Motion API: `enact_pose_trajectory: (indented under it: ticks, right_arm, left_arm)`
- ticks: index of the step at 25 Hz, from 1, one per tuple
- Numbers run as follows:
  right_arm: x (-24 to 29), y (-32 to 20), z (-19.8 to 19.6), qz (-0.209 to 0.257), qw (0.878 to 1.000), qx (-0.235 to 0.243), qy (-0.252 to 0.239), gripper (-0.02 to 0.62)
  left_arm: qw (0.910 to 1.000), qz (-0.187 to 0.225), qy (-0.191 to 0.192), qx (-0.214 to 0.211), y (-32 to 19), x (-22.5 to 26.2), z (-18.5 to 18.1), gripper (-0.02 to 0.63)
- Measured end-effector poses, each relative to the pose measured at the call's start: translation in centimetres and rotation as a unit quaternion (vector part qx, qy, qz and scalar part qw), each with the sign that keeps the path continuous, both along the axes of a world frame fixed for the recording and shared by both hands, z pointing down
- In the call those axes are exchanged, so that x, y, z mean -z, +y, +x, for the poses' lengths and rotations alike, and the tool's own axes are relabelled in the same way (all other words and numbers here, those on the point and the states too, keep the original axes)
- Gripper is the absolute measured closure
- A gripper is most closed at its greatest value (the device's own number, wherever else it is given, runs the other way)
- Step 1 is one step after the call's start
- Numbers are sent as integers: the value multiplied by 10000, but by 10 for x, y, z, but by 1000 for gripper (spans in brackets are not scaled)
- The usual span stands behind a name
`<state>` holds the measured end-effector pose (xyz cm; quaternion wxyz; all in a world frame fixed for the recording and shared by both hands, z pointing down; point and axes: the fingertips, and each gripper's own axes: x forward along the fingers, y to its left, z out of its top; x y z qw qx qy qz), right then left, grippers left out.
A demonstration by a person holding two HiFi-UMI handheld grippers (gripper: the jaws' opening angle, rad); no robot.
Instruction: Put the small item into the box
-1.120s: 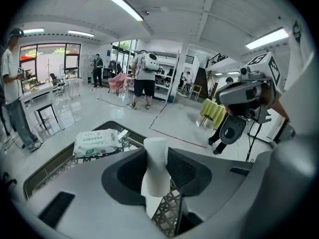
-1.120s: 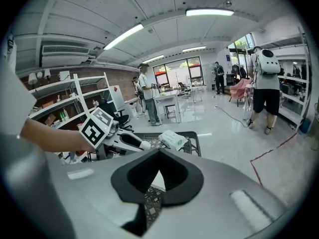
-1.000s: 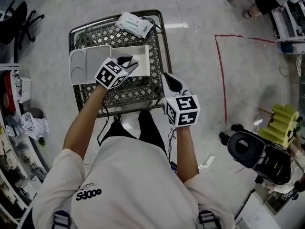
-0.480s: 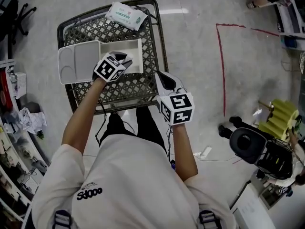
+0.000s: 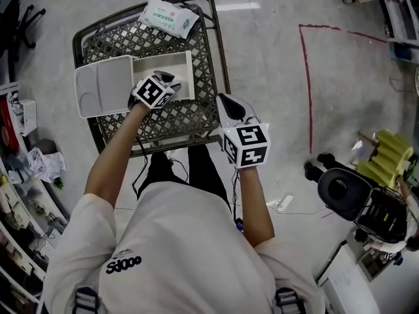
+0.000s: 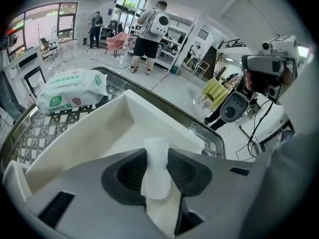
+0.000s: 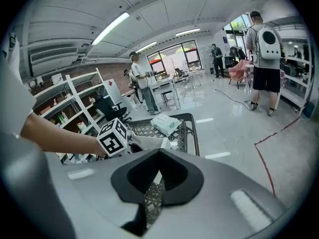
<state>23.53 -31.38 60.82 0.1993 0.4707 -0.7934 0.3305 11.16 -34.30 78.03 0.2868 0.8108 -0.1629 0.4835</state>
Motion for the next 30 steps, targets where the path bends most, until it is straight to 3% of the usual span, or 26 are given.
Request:
enact_pose_trajectory:
  ticks: [13, 22, 25, 30]
  right_arm:
    - [-4, 4, -10, -81, 10000, -11, -20, 585]
    - [6, 12, -9, -53, 9999, 25, 156, 585]
    - [9, 20, -12, -47, 9997, 8, 236, 586]
    - [25, 28, -21, 91, 9995, -46, 294, 585]
  left_arm:
    - [10000, 65, -38, 16, -2, -12, 8, 476]
    - [9990, 117, 300, 306, -1, -12, 18, 438]
    - [9975, 300, 458, 451, -3, -2, 15, 420]
    - [9912, 936, 719, 600, -14, 28, 0, 420]
